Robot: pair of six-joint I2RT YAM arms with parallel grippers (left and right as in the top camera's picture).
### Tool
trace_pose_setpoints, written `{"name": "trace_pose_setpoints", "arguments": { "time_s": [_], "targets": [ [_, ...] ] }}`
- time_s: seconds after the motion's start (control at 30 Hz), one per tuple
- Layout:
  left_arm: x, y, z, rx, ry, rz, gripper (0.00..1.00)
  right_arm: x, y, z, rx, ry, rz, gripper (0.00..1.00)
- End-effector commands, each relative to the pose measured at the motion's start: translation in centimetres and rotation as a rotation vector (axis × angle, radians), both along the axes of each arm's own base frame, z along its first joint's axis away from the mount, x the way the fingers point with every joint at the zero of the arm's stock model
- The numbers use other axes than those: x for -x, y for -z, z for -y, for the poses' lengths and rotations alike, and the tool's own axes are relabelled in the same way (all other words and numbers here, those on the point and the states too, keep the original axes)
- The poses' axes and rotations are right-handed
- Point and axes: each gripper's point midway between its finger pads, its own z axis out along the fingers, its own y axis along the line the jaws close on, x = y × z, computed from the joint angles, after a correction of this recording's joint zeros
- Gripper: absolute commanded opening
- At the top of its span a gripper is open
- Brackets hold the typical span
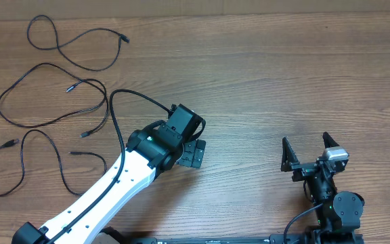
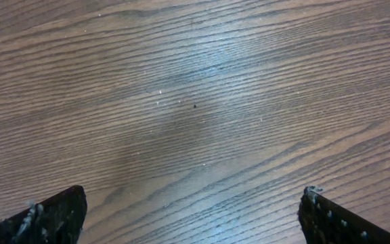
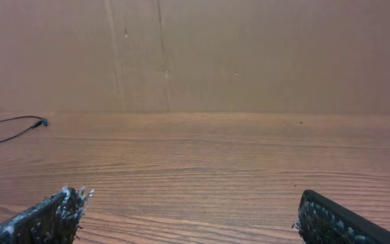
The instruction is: Untangle cables
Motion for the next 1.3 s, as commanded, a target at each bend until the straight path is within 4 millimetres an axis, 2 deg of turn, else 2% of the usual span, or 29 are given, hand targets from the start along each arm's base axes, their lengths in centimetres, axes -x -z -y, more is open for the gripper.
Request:
{"name": "trace_pose_setpoints", "arguments": {
  "time_s": [0.0, 1.03, 1.27],
  "targets": [
    [-0.4, -1.0, 0.3, 0.017, -0.018, 0.029, 1.0, 0.0, 0.1, 0.2, 0.013, 0.012, 0.007, 1.0],
    [0.0, -0.9, 0.7, 0.041, -0.005, 0.009, 1.0, 0.0, 0.1, 0.2, 0.013, 0.012, 0.006, 1.0],
    [0.4, -2.5, 1.0, 0.095, 0.004, 0.036, 0.99, 0.0, 0.1, 0.2, 0.013, 0.012, 0.007, 1.0]
  ]
}}
